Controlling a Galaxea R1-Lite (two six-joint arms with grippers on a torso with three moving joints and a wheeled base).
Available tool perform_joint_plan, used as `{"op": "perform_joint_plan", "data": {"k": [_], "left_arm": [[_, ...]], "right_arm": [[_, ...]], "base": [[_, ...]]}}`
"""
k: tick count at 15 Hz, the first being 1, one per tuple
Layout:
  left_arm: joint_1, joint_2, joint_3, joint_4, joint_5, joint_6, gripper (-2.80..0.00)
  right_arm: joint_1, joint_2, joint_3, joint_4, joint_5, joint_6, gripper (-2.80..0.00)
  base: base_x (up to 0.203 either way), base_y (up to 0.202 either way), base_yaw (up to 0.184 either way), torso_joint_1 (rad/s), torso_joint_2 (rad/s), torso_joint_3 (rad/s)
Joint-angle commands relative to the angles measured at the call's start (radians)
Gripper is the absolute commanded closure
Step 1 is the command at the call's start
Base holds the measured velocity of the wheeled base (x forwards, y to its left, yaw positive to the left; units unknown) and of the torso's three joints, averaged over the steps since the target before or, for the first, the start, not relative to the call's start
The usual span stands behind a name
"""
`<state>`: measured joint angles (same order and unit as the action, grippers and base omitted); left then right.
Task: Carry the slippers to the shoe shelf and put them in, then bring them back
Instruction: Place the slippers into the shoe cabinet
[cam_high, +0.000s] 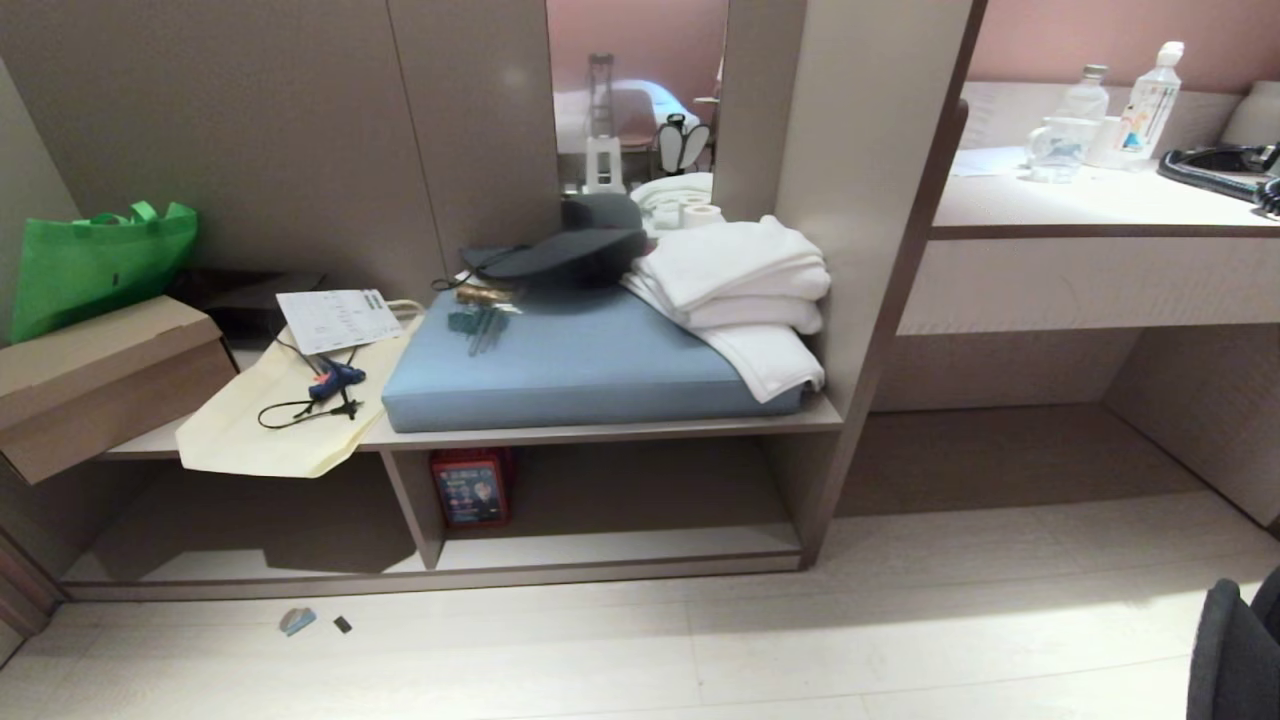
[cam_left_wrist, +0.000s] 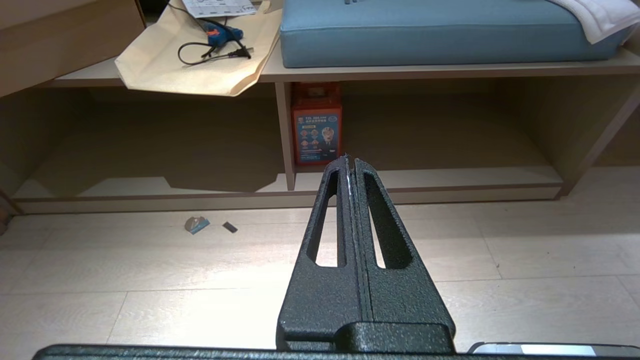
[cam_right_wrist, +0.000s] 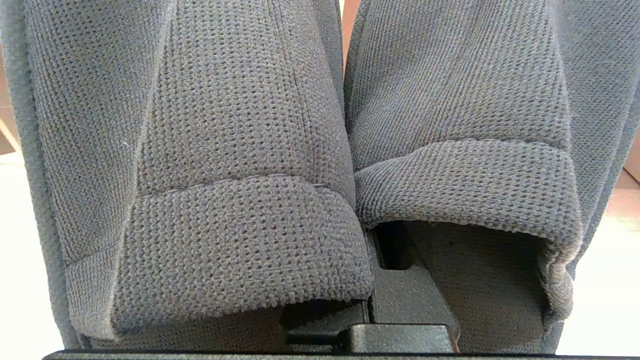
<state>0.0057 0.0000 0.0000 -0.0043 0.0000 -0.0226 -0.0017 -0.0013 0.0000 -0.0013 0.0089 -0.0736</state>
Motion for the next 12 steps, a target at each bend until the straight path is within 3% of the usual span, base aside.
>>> {"op": "perform_joint_plan", "data": {"k": [1, 12], "left_arm": [[0.0, 0.001, 0.0, 0.0, 0.0, 0.0, 0.0], [0.0, 0.001, 0.0, 0.0, 0.0, -0.002, 0.0]], "right_arm": [[0.0, 0.001, 0.0, 0.0, 0.0, 0.0, 0.0], [0.0, 0.001, 0.0, -0.002, 0.0, -0.002, 0.0]], "base": [[0.0, 0.0, 0.0, 0.0, 0.0, 0.0], [0.0, 0.0, 0.0, 0.002, 0.0, -0.172]]}}
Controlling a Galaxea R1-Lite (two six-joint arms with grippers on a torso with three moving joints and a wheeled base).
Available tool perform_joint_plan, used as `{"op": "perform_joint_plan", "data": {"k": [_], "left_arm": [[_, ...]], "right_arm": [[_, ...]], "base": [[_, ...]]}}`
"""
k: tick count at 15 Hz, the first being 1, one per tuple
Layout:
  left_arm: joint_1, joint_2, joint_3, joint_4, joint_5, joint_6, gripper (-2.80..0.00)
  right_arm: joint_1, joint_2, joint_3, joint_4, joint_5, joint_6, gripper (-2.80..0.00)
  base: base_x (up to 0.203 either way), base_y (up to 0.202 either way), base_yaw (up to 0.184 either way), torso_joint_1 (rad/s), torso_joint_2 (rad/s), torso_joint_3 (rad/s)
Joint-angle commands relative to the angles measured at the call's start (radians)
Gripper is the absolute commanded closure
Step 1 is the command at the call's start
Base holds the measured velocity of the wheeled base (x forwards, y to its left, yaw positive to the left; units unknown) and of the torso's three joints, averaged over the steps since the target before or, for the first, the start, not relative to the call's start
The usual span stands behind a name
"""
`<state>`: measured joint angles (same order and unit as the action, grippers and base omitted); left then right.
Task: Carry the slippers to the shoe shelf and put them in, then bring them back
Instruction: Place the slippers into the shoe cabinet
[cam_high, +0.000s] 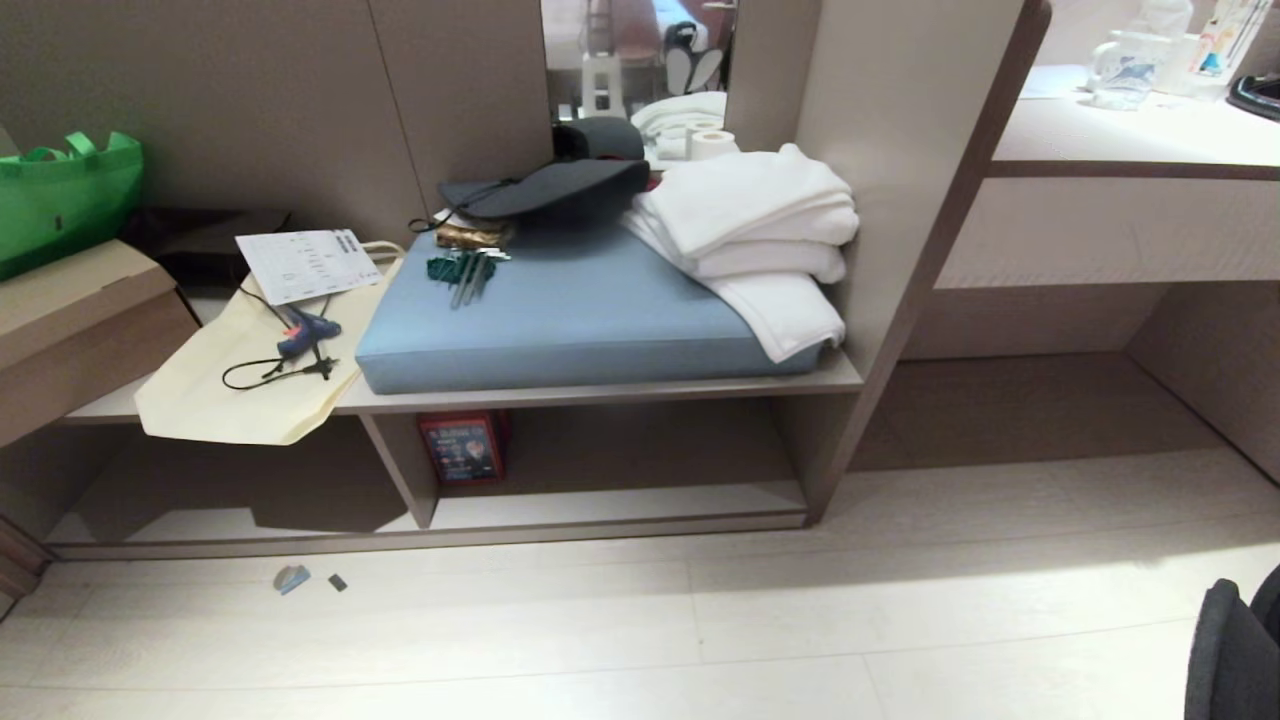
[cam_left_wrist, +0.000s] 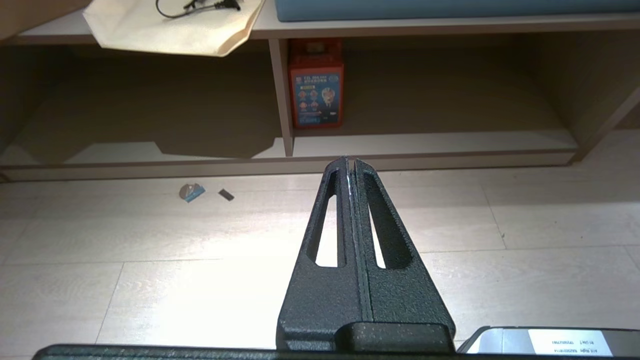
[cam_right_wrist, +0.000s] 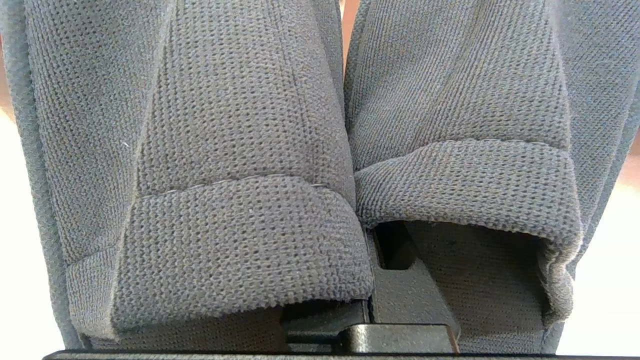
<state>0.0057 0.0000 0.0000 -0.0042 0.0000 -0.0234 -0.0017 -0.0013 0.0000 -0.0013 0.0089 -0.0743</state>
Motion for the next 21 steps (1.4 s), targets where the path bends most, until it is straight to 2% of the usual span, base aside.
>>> {"op": "perform_joint_plan", "data": {"k": [1, 3, 7, 21], "left_arm": [[0.0, 0.001, 0.0, 0.0, 0.0, -0.001, 0.0], [0.0, 0.002, 0.0, 0.0, 0.0, -0.001, 0.0], [0.0, 0.001, 0.0, 0.0, 0.0, -0.001, 0.0], [0.0, 0.001, 0.0, 0.0, 0.0, -0.001, 0.0]], "right_arm": [[0.0, 0.001, 0.0, -0.002, 0.0, -0.001, 0.0], [0.0, 0.001, 0.0, -0.002, -0.001, 0.006, 0.0], [0.0, 0.001, 0.0, -0.002, -0.018, 0.094, 0.0], [0.0, 0.001, 0.0, -0.002, -0.018, 0.096, 0.0]], "base": [[0.0, 0.0, 0.0, 0.011, 0.0, -0.203], [0.0, 0.0, 0.0, 0.003, 0.0, -0.194], [0.0, 0.0, 0.0, 0.003, 0.0, -0.202], [0.0, 0.0, 0.0, 0.003, 0.0, -0.197]]}}
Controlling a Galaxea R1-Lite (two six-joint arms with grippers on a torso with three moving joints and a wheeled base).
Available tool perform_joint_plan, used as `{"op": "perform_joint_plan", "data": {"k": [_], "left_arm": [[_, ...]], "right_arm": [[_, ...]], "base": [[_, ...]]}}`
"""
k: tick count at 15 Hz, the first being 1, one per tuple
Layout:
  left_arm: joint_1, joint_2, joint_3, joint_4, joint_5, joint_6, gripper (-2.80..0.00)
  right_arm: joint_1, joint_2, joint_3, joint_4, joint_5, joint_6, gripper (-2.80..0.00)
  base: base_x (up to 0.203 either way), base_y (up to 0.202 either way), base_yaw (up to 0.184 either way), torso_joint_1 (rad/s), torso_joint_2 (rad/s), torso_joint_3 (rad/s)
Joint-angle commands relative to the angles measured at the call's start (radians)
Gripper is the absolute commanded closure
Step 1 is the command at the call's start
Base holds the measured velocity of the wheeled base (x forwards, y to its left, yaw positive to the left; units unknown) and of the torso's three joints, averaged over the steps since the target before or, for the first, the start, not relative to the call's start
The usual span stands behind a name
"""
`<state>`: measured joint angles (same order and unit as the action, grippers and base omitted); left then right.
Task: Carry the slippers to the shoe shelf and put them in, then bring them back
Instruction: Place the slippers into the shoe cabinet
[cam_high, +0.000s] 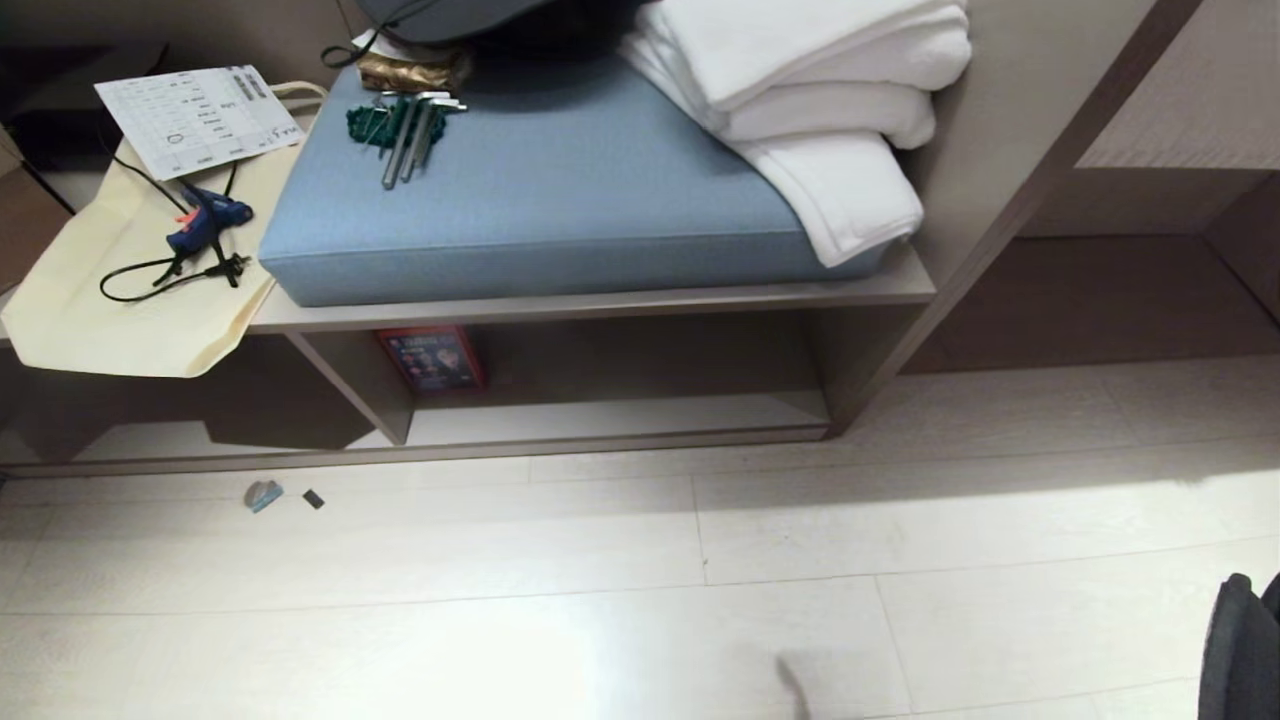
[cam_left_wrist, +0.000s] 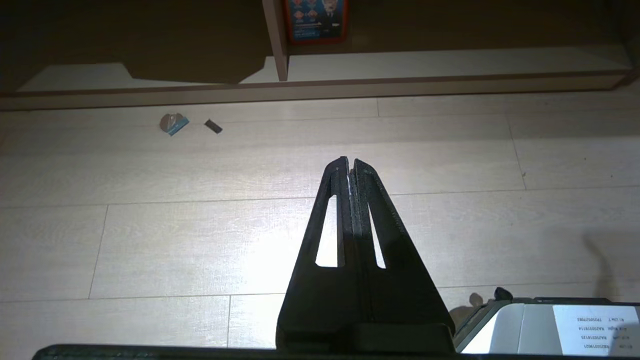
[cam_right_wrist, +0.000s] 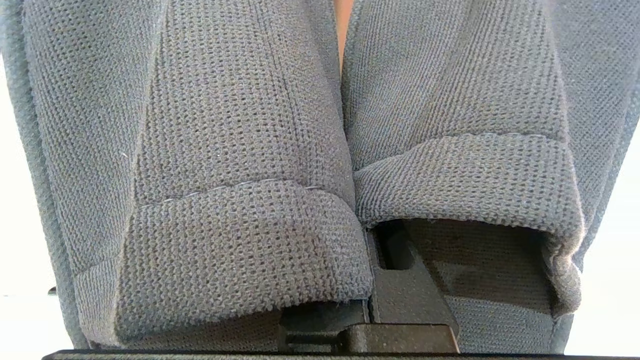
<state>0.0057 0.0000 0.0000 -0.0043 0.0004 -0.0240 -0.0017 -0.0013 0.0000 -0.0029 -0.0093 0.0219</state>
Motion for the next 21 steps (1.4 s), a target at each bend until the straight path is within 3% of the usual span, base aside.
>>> {"op": "perform_joint_plan", "data": {"k": [1, 21], "left_arm": [[0.0, 0.002, 0.0, 0.0, 0.0, -0.001, 0.0], [0.0, 0.0, 0.0, 0.001, 0.0, -0.004, 0.0]], "right_arm": [[0.0, 0.001, 0.0, 0.0, 0.0, 0.0, 0.0], [0.0, 0.001, 0.0, 0.0, 0.0, 0.0, 0.0]], "base": [[0.0, 0.0, 0.0, 0.002, 0.0, -0.207], [0.0, 0.0, 0.0, 0.003, 0.0, -0.197]]}}
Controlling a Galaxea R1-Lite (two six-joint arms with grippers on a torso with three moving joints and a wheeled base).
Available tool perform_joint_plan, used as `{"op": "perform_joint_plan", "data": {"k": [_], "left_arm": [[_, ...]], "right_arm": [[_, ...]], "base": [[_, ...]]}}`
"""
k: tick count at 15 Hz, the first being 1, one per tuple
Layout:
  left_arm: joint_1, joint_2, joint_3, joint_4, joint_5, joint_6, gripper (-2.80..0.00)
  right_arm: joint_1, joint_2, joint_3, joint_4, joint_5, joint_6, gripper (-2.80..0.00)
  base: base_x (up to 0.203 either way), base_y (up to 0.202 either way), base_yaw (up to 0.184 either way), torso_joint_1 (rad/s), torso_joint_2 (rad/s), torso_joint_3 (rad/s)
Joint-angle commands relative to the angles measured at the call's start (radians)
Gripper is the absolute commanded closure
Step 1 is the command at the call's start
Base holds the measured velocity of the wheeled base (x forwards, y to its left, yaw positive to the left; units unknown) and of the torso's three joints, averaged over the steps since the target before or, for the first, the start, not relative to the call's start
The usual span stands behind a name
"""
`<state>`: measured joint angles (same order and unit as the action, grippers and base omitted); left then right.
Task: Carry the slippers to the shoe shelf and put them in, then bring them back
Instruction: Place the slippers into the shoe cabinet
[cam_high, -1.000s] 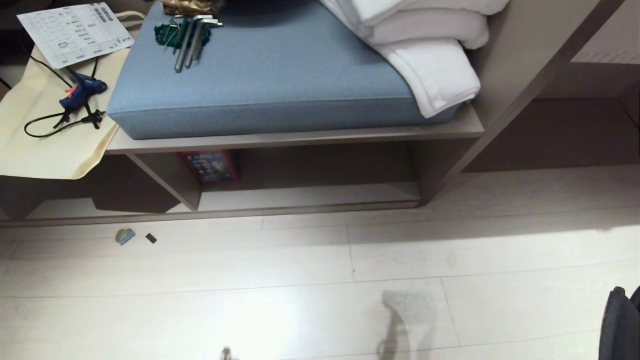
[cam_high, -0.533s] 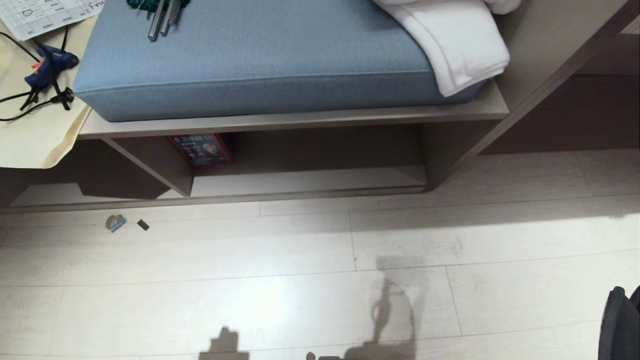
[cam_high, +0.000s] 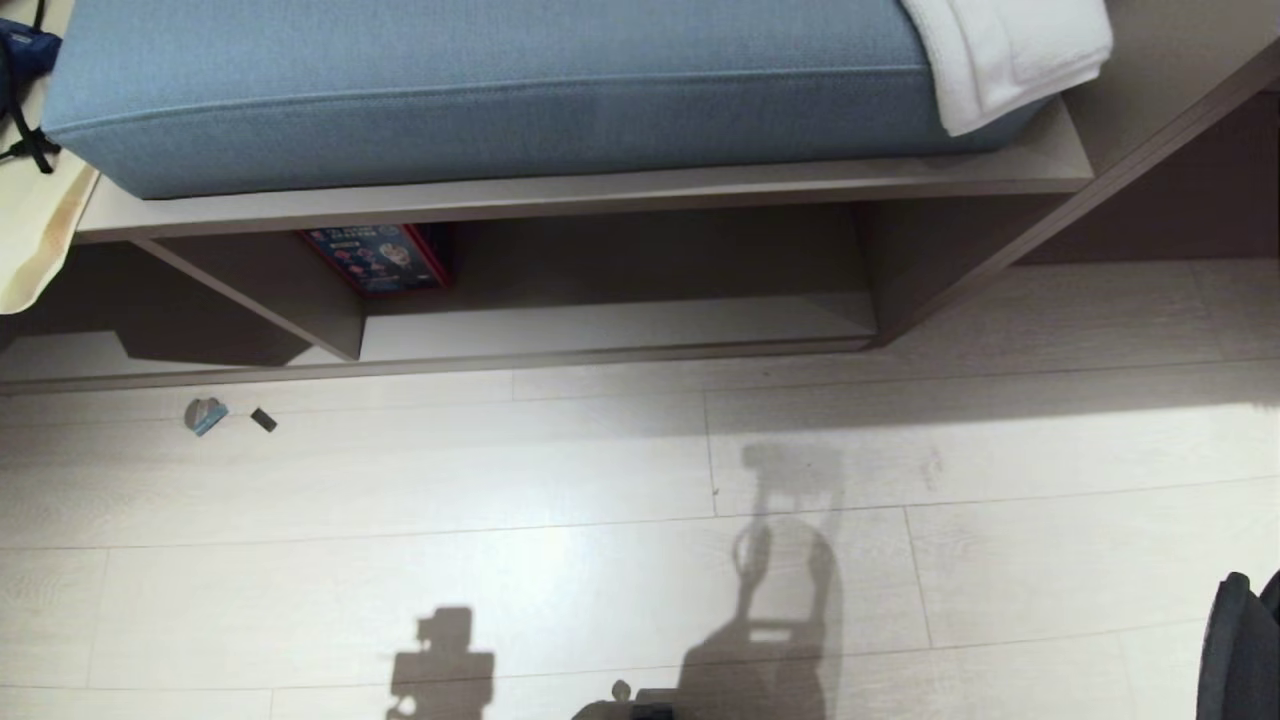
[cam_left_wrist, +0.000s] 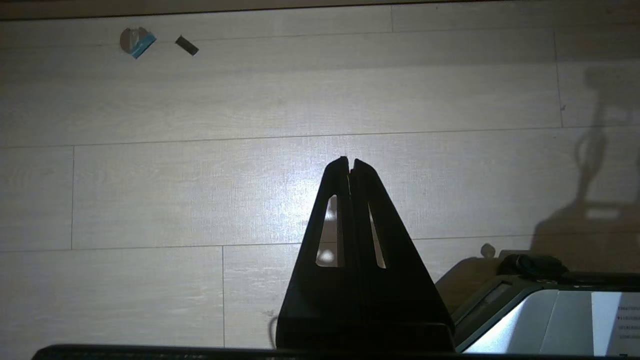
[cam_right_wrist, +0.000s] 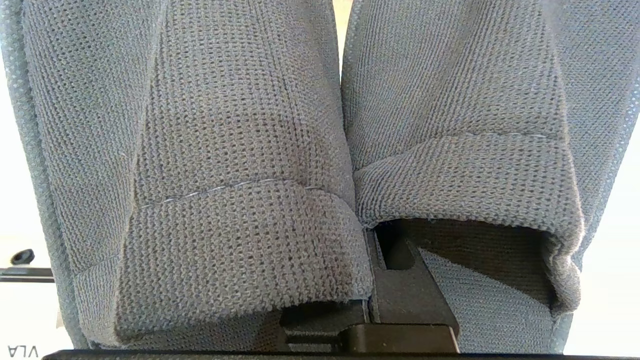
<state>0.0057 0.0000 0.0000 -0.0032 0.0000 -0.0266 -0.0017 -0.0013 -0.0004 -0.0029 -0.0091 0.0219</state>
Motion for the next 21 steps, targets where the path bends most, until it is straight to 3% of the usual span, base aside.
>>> {"op": "perform_joint_plan", "data": {"k": [1, 21], "left_arm": [[0.0, 0.001, 0.0, 0.0, 0.0, -0.001, 0.0], [0.0, 0.002, 0.0, 0.0, 0.002, -0.001, 0.0]], "right_arm": [[0.0, 0.001, 0.0, 0.0, 0.0, 0.001, 0.0], [0.0, 0.001, 0.0, 0.0, 0.0, 0.0, 0.0]], "base": [[0.0, 0.0, 0.0, 0.005, 0.0, -0.195], [0.0, 0.0, 0.0, 0.002, 0.0, -0.196]]}}
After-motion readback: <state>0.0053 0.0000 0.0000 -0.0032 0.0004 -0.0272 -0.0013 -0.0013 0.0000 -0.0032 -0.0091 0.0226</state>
